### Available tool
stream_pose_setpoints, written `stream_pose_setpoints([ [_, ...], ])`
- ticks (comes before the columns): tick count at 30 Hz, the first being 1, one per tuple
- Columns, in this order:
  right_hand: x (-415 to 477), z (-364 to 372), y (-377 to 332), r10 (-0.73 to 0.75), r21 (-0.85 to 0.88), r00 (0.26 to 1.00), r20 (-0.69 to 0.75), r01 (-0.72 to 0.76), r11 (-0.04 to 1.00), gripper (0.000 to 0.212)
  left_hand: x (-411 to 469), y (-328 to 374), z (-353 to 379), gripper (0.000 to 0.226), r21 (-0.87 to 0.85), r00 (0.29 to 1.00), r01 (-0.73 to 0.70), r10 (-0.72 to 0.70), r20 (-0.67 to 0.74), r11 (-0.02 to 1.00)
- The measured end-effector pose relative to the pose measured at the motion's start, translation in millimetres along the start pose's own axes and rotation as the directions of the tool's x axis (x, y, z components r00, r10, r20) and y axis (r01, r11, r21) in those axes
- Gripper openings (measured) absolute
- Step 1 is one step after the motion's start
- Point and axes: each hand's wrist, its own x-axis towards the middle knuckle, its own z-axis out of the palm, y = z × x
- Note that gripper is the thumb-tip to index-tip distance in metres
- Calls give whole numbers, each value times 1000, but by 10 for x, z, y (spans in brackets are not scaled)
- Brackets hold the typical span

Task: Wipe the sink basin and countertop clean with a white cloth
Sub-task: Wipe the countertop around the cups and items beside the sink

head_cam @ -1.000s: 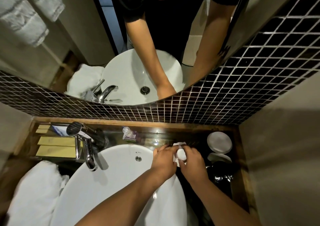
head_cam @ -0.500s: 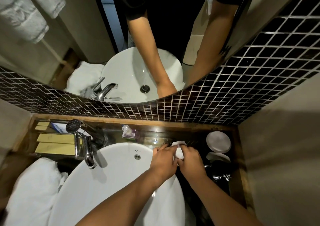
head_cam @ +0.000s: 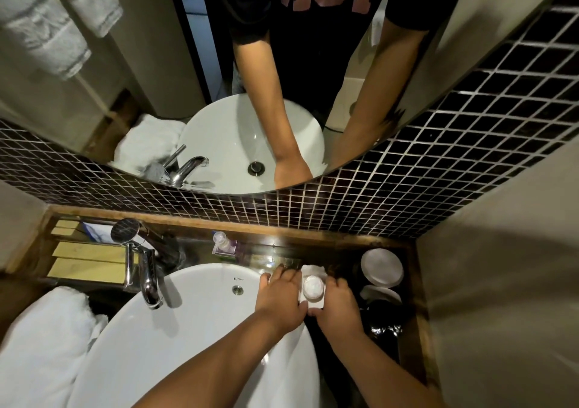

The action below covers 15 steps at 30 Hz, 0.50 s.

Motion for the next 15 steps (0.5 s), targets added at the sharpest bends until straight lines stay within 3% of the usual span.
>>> stream_pose_setpoints([
  [6, 17, 60, -4, 22, 49, 1000, -12, -22, 999, 85, 16, -16, -1, 76, 1, 1000, -5, 4, 10, 1000],
  [11, 60, 38, -24, 33, 77, 998, -44, -30, 997, 68, 39, -12, 0, 77, -22, 1000, -4, 4, 1, 1000],
  [15, 64, 36, -35, 56, 123, 997, -52, -50, 991, 69, 60, -28, -13, 77, -24, 1000, -19, 19, -10, 1000],
])
